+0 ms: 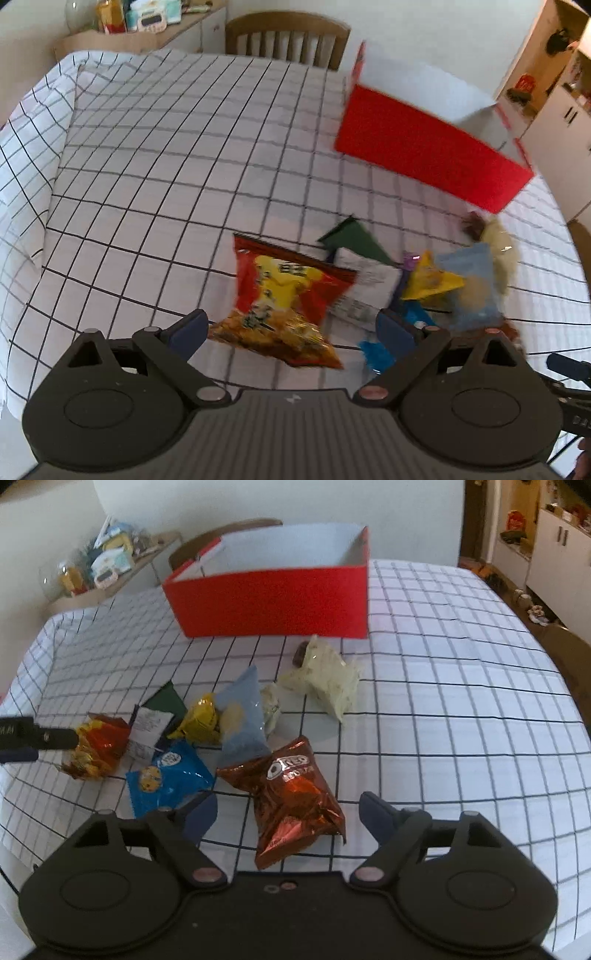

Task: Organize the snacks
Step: 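Grasp the red-yellow chip bag with left tool while right tool grasps the brown Oreo bag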

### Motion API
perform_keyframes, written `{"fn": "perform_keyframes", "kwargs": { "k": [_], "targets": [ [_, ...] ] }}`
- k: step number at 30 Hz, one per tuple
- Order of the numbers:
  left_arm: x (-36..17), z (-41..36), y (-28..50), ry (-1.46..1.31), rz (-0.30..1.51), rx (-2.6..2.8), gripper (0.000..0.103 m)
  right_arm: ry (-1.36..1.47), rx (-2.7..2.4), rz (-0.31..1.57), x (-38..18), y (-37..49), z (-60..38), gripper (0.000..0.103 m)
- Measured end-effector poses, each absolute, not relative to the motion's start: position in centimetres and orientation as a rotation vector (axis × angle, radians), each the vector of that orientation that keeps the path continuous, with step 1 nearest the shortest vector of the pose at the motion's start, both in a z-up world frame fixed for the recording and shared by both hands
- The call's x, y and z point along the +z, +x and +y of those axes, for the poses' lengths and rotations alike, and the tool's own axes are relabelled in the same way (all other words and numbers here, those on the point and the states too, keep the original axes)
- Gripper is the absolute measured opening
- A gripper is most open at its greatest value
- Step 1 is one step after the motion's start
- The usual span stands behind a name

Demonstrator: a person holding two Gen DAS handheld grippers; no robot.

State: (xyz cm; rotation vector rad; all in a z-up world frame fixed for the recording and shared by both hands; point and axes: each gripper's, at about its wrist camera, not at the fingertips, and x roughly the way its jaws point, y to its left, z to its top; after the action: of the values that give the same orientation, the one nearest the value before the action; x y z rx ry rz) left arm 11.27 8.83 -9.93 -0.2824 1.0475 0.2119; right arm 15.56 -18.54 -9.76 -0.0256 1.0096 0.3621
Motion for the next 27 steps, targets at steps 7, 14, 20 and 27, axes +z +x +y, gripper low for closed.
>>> {"fn": "perform_keyframes", "kwargs": {
  "k": [7,14,20,27],
  "targets": [
    [-12.8,10.4,13.4,-0.304,1.135,0.169,0.098,-0.057,0.388,1.062,-11.8,17.2,-17.6,0.081],
    [-14.6,11.1,14.6,-0.295,1.185,0.157,0.088,-0.083,0.375,1.107,-13.5,17.7,-17.1,0.082],
    [-14.8,11.3,14.9,-0.286,1.187,0.154,0.079,-0.107,0.355,1.109,-13.7,17.8,-17.0,0.072],
    [-14.7,11.1,14.7,-0.286,1.168,0.165,0.070,-0.078,0.354,1.103,-13.5,17.7,-17.5,0.057]
  ]
}}
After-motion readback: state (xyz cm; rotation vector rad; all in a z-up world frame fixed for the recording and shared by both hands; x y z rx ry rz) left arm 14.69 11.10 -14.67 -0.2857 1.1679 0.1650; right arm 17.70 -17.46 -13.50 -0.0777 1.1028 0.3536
